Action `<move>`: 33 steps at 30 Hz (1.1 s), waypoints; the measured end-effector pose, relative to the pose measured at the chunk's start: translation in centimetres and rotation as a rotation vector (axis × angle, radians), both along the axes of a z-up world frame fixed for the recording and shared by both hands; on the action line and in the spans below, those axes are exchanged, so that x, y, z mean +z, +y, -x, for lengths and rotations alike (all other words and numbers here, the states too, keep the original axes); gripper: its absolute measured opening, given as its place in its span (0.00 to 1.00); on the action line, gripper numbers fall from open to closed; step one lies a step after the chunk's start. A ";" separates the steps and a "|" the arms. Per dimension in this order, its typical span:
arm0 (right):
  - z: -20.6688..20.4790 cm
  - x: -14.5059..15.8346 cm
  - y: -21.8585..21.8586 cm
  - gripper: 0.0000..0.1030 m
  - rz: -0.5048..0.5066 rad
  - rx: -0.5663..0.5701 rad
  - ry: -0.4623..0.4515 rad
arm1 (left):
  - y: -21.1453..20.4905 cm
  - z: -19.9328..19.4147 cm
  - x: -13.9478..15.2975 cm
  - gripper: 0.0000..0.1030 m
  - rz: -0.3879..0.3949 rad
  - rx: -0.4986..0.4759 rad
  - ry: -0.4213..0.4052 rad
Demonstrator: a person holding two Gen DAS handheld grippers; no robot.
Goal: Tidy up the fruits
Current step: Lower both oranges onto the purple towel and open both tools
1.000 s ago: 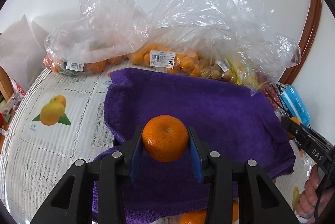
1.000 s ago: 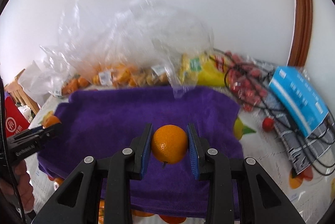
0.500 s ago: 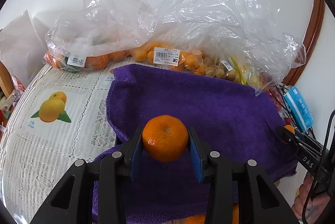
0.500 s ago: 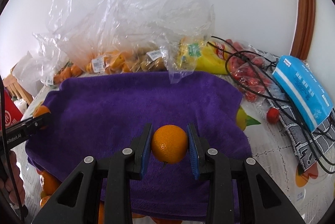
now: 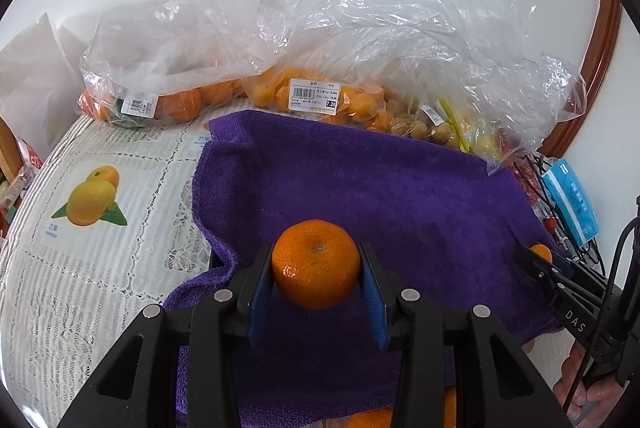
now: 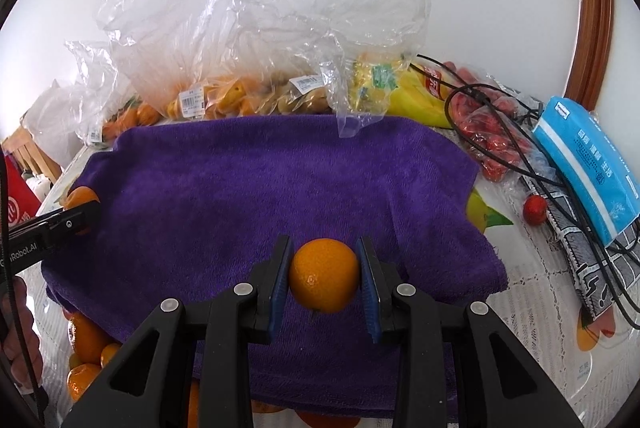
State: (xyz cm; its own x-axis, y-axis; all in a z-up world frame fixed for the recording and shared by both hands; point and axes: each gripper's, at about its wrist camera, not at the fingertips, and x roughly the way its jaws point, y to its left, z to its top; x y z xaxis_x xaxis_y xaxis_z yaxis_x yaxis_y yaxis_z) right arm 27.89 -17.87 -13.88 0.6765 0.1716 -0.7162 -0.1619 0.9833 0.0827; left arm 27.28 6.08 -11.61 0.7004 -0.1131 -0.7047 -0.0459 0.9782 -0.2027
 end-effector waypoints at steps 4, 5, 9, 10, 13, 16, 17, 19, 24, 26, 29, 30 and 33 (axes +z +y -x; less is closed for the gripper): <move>0.0 -0.1 0.2 0.31 -0.001 0.003 0.006 | 0.0 -0.1 0.0 0.37 -0.004 0.000 0.004; 0.0 -0.1 0.3 0.31 0.001 0.007 0.005 | -0.1 -0.1 -0.1 0.37 -0.003 -0.002 0.007; 0.1 -0.1 0.4 0.31 0.005 0.013 0.002 | -0.4 -0.1 -0.1 0.37 -0.013 -0.011 0.012; 0.1 -0.1 0.4 0.31 0.007 0.013 0.002 | -0.5 -0.1 -0.1 0.37 -0.015 -0.016 0.013; 0.1 -0.1 0.4 0.31 0.007 0.011 0.004 | -0.7 -0.2 -0.3 0.37 -0.019 -0.026 0.019; 0.2 0.0 0.3 0.31 0.003 0.006 0.002 | -1.0 -0.3 -0.5 0.37 -0.023 -0.042 0.033; 0.2 0.1 0.3 0.31 0.002 0.006 -0.001 | -1.1 -0.3 -0.6 0.37 -0.025 -0.046 0.036; 0.3 0.2 0.2 0.33 -0.003 0.006 -0.004 | -1.4 -0.4 -0.7 0.38 -0.030 -0.055 0.043; 0.4 0.6 0.0 0.50 -0.017 -0.004 -0.015 | -1.6 -0.7 -1.1 0.38 -0.033 -0.071 0.064; 0.4 0.7 -0.2 0.53 -0.032 -0.009 -0.011 | -1.6 -0.6 -1.2 0.38 -0.038 -0.071 0.064; 0.5 0.8 -0.4 0.55 -0.052 -0.014 -0.007 | -1.8 -0.7 -1.3 0.38 -0.041 -0.074 0.068; 0.5 0.9 -0.4 0.56 -0.053 -0.018 -0.006 | -1.8 -0.7 -1.4 0.38 -0.044 -0.075 0.069; 0.6 0.9 -0.4 0.56 -0.046 -0.034 -0.014 | -2.0 -0.7 -1.4 0.38 -0.041 -0.083 0.070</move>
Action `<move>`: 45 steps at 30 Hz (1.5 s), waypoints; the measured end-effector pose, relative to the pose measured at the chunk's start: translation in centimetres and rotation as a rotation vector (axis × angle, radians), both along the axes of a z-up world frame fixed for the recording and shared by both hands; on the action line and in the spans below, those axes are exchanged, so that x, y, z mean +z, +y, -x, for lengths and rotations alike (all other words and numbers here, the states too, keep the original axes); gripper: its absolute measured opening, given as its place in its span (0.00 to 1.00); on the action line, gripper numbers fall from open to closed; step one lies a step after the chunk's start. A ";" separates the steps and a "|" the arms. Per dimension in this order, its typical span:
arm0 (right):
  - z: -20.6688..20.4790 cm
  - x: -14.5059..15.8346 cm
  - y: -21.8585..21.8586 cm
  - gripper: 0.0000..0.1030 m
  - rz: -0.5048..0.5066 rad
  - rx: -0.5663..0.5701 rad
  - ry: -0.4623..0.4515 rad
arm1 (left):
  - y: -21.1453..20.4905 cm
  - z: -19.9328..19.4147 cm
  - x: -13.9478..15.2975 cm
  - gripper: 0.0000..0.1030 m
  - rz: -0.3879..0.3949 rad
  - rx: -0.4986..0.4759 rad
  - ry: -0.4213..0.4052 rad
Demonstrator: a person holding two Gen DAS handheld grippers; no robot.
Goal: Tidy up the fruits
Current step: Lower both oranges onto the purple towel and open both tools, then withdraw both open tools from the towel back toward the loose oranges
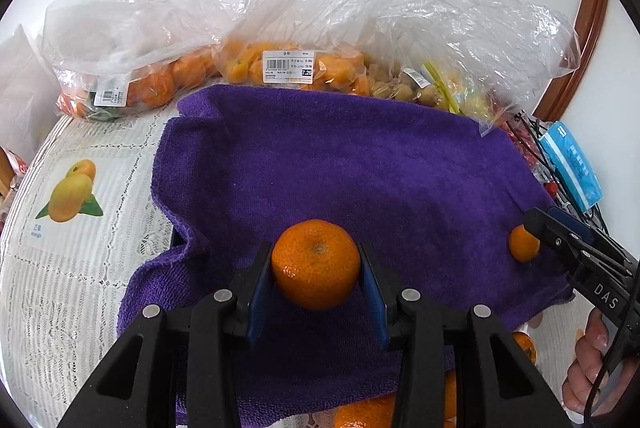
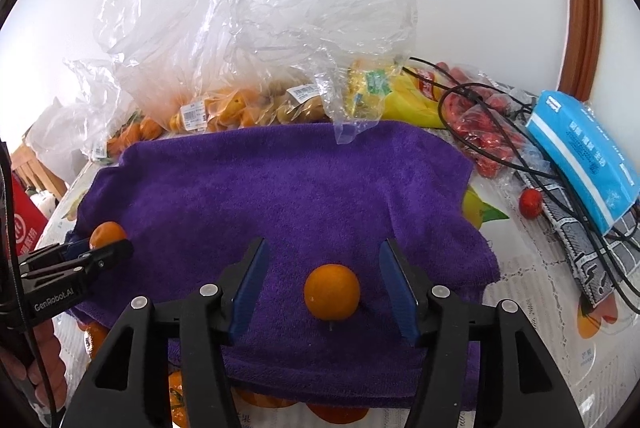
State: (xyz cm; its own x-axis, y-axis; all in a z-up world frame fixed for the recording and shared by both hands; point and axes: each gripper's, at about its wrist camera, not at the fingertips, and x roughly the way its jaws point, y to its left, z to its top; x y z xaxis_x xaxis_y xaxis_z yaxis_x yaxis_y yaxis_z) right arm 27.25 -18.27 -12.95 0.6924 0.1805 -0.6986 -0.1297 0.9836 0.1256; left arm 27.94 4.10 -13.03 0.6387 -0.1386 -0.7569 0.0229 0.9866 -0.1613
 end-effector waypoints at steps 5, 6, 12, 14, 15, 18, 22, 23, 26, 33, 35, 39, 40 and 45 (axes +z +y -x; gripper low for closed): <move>0.3 0.2 0.0 0.56 -0.007 0.002 -0.021 | -0.2 0.0 -0.1 0.38 0.020 -0.014 0.009; 0.4 0.3 0.0 0.58 -0.006 0.002 -0.026 | -0.2 0.0 0.0 0.38 0.022 -0.015 0.009; 0.5 0.6 -0.3 0.63 -0.026 -0.001 -0.039 | -0.3 0.5 0.7 0.50 0.039 -0.030 -0.024; 0.5 0.6 -0.4 0.64 -0.042 0.007 -0.030 | -0.4 0.8 1.1 0.54 0.035 -0.034 -0.046; 0.4 0.6 -0.4 0.64 -0.046 0.010 -0.028 | -0.4 1.0 1.2 0.57 0.032 -0.037 -0.054; 0.4 0.6 -0.3 0.68 -0.044 0.011 -0.025 | -0.5 1.1 1.4 0.61 0.029 -0.040 -0.057; 0.4 0.7 -0.2 0.76 -0.029 0.011 -0.026 | -0.7 0.9 1.4 0.67 0.023 -0.038 -0.044; 0.5 0.7 -0.1 0.77 -0.023 0.009 -0.026 | -0.7 0.9 1.4 0.70 0.019 -0.035 -0.041; 0.4 0.9 0.0 0.81 -0.006 -0.004 -0.007 | -0.8 1.0 1.5 0.72 0.012 -0.033 -0.032; 1.1 2.2 -0.3 0.93 0.039 -0.095 -0.037 | -1.2 1.3 1.9 0.81 -0.026 -0.013 -0.031; 1.4 2.7 -0.4 0.93 0.050 -0.110 -0.060 | -1.3 1.5 2.2 0.81 -0.029 -0.011 -0.039; 2.5 4.1 -0.5 0.93 0.050 -0.110 -0.102 | -1.5 2.2 2.9 0.81 -0.030 -0.020 -0.068; 2.8 4.4 -0.5 0.93 0.056 -0.108 -0.105 | -1.5 2.4 3.1 0.81 -0.031 -0.026 -0.073; 4.8 4.9 -0.3 0.93 0.086 -0.103 -0.111 | -1.8 3.4 4.4 0.79 -0.041 -0.050 -0.109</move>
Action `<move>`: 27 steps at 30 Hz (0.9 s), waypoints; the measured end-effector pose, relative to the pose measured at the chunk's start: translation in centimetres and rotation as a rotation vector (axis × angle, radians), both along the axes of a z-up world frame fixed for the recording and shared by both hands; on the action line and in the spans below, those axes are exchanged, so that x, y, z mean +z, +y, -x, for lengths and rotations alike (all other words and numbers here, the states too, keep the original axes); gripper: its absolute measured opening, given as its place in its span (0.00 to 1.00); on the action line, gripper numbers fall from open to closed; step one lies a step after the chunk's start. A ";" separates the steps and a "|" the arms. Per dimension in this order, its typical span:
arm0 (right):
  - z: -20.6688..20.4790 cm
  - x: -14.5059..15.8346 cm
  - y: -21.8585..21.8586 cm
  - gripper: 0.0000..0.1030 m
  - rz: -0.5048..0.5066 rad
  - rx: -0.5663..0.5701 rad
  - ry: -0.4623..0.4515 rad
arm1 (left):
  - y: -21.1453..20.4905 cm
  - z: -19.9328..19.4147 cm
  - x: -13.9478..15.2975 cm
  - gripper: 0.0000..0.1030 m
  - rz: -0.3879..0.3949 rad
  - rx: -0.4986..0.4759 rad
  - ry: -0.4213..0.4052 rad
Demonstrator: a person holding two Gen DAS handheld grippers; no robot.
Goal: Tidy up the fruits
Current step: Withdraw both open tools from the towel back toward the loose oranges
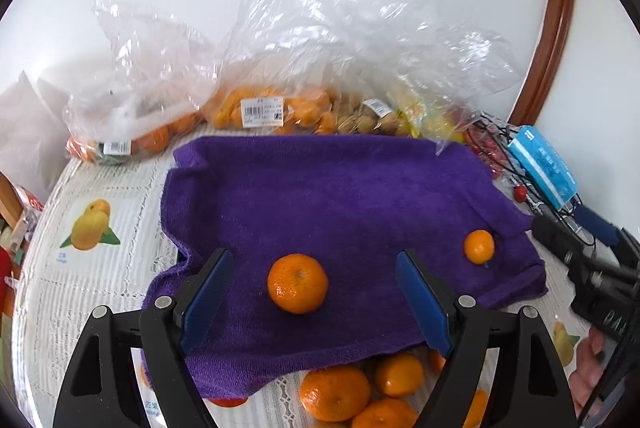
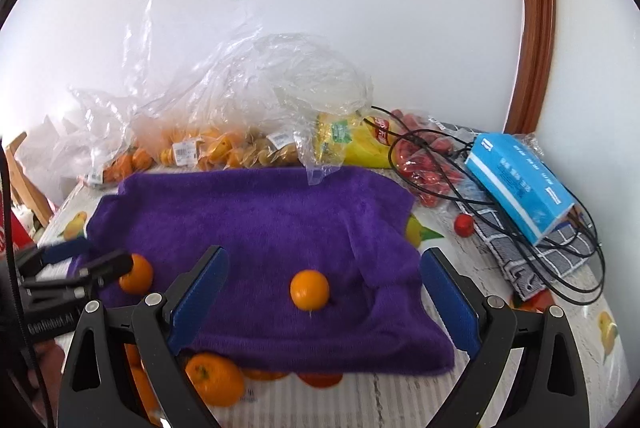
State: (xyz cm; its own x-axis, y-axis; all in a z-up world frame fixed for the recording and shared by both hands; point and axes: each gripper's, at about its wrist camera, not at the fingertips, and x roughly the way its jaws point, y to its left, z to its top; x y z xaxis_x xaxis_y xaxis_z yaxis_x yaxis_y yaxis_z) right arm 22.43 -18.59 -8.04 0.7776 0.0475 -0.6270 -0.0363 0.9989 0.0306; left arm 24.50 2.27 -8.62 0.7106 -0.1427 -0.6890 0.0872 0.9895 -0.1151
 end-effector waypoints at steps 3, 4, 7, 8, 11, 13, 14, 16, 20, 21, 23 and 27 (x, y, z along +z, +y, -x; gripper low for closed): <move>1.1 -0.2 0.2 0.93 -0.013 0.022 0.047 | -0.1 0.8 0.6 0.79 -0.002 0.000 -0.013; 1.4 -0.3 0.3 0.93 -0.018 0.026 0.055 | -0.1 1.1 0.7 0.79 -0.003 -0.002 -0.014; 2.9 -0.4 0.7 0.93 -0.030 0.029 0.078 | 0.3 2.3 1.0 0.79 0.005 -0.017 -0.015; 3.4 -0.4 0.7 0.93 -0.038 0.031 0.079 | 0.4 2.7 1.0 0.79 -0.002 -0.019 -0.016; 4.7 -0.6 1.0 0.92 -0.083 0.044 0.083 | 0.7 3.7 1.0 0.79 -0.034 -0.037 -0.002; 5.4 -1.1 1.5 0.85 -0.103 0.054 0.107 | 1.2 4.2 0.7 0.79 -0.043 -0.043 0.011; 5.7 -1.5 1.8 0.83 -0.107 0.058 0.123 | 1.6 4.6 0.5 0.79 -0.044 -0.045 0.012; 6.1 -2.3 2.4 0.77 -0.115 0.063 0.146 | 2.2 5.3 0.2 0.79 -0.044 -0.042 0.009; 6.8 -3.7 3.7 0.66 -0.122 0.080 0.186 | 3.8 6.5 -0.4 0.79 -0.028 -0.036 0.004; 6.9 -3.9 4.1 0.63 -0.122 0.087 0.197 | 4.0 6.7 -0.5 0.79 -0.019 -0.034 0.003; 7.2 -4.3 4.8 0.62 -0.117 0.099 0.211 | 4.7 6.8 -0.8 0.79 0.012 -0.042 0.017; 7.6 -4.9 6.2 0.62 -0.089 0.113 0.220 | 5.2 6.8 -1.3 0.80 0.036 -0.044 0.031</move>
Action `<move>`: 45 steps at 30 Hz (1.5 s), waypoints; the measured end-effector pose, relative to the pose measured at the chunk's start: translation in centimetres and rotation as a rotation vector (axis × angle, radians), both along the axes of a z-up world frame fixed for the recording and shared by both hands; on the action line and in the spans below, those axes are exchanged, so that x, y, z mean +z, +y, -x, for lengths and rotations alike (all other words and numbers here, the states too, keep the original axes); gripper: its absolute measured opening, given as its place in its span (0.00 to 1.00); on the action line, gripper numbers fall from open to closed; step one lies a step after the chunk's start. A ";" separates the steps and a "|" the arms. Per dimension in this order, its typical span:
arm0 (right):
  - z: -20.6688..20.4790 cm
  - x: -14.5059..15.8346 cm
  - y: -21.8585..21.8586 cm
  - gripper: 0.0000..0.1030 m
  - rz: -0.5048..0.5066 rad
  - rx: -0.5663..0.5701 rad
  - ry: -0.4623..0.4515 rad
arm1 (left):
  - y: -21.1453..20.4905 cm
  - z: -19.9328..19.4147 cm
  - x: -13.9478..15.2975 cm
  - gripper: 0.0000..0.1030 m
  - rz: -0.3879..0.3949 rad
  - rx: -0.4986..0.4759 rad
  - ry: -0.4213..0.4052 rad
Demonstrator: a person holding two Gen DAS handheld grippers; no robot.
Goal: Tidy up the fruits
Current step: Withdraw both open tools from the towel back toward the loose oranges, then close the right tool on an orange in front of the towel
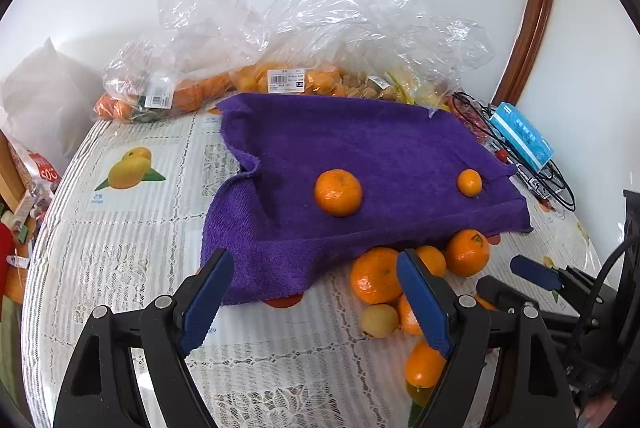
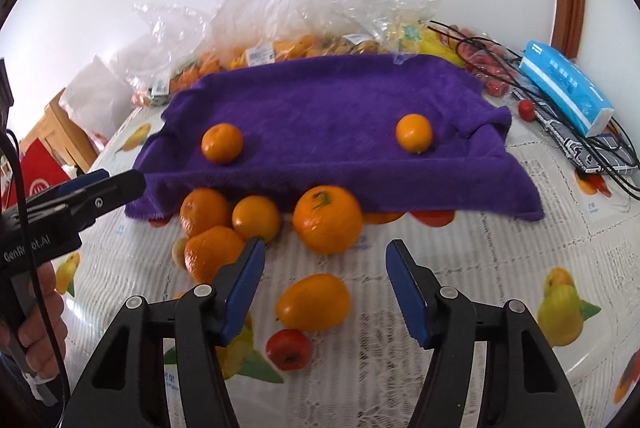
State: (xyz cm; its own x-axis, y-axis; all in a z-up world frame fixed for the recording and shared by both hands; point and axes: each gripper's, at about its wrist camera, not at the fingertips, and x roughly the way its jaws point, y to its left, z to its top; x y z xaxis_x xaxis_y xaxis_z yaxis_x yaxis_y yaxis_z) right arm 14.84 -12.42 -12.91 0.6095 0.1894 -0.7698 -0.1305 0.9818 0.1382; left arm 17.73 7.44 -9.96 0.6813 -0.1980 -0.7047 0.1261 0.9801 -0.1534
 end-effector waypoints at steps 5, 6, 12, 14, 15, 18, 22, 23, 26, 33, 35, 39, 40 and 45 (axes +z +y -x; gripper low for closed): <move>-0.3 -1.0 0.8 0.62 0.041 -0.002 0.018 | 0.3 -0.1 -0.4 0.80 0.019 -0.003 0.010; -0.4 -1.4 0.8 0.62 0.040 -0.003 0.028 | 0.3 -0.1 -0.5 0.80 0.020 -0.003 0.013; -1.2 -2.7 0.7 0.62 0.020 -0.012 0.062 | 0.5 -0.3 -0.8 0.80 0.016 0.011 0.026; -1.2 -2.8 0.7 0.62 0.021 -0.016 0.051 | 0.6 -0.4 -0.8 0.80 0.021 0.014 0.028; -1.3 -2.8 0.8 0.59 0.026 -0.014 0.044 | 0.7 -0.4 -0.9 0.80 0.019 0.020 0.026; -1.4 -2.8 1.0 0.40 0.039 -0.016 0.030 | 0.8 -0.5 -0.9 0.80 0.015 0.029 0.028; -1.4 -2.6 1.1 0.32 0.053 -0.002 0.010 | 0.9 -0.6 -1.0 0.80 0.017 0.033 0.030; -1.4 -2.5 1.1 0.31 0.054 0.000 0.005 | 0.9 -0.6 -1.0 0.80 0.015 0.036 0.031; -1.4 -2.3 0.9 0.26 0.055 0.007 0.001 | 1.0 -0.8 -1.1 0.80 0.017 0.039 0.037; -0.7 -1.8 0.5 0.14 0.056 0.012 -0.009 | 1.0 -0.8 -1.3 0.80 0.016 0.040 0.041; -0.6 -1.8 0.4 0.15 0.059 0.013 -0.007 | 1.0 -0.8 -1.3 0.80 0.014 0.039 0.042; -0.7 -2.1 0.3 0.21 0.069 0.017 -0.005 | 1.0 -0.9 -1.3 0.80 0.016 0.041 0.041; -0.8 -2.1 0.3 0.24 0.071 0.014 -0.005 | 1.0 -0.9 -1.4 0.80 0.017 0.042 0.043; -1.0 -2.6 0.0 0.33 0.057 0.018 0.014 | 1.2 -1.0 -1.4 0.80 0.022 0.049 0.046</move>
